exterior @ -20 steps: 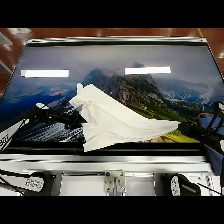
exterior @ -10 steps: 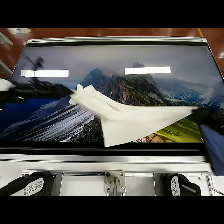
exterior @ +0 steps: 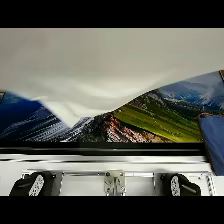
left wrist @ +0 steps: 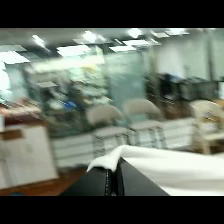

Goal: Fold the shirts.

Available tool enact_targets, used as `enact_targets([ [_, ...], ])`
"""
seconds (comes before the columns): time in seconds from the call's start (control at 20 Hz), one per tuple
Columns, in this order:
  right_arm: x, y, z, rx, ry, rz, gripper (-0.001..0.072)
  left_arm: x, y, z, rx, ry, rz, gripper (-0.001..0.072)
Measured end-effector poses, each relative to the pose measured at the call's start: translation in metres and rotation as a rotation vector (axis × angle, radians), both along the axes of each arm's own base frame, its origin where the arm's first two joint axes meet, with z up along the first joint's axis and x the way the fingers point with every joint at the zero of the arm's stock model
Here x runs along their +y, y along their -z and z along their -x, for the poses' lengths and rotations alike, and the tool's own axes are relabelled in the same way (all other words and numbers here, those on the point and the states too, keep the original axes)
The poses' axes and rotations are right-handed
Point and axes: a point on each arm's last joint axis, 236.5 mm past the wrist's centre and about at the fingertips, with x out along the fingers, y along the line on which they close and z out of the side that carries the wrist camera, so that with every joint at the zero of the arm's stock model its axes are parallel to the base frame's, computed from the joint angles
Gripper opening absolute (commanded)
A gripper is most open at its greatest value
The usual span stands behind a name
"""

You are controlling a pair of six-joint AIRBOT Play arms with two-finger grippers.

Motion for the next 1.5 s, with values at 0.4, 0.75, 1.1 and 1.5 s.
enact_targets([
  [0.4,-0.027,0.075,0.045,0.350,0.195,-0.070,0.0061,0.030,0.069,0.021,0.267,-0.206,-0.020,0.0035],
  [0.75,-0.049,0.279,-0.012,1.010,0.137,-0.321,0.0059,0.068,0.257,-0.078,0.895,-0.191,0.073,0.0035],
  [1.1,-0.042,0.404,-0.161,0.962,-0.105,-0.469,0.0059,0.051,0.446,-0.194,1.265,0.053,0.240,0.0035],
  [1.5,0.018,0.419,-0.332,0.620,-0.171,-0.336,0.0060,0.011,0.479,-0.343,1.041,0.144,0.418,0.0036],
])
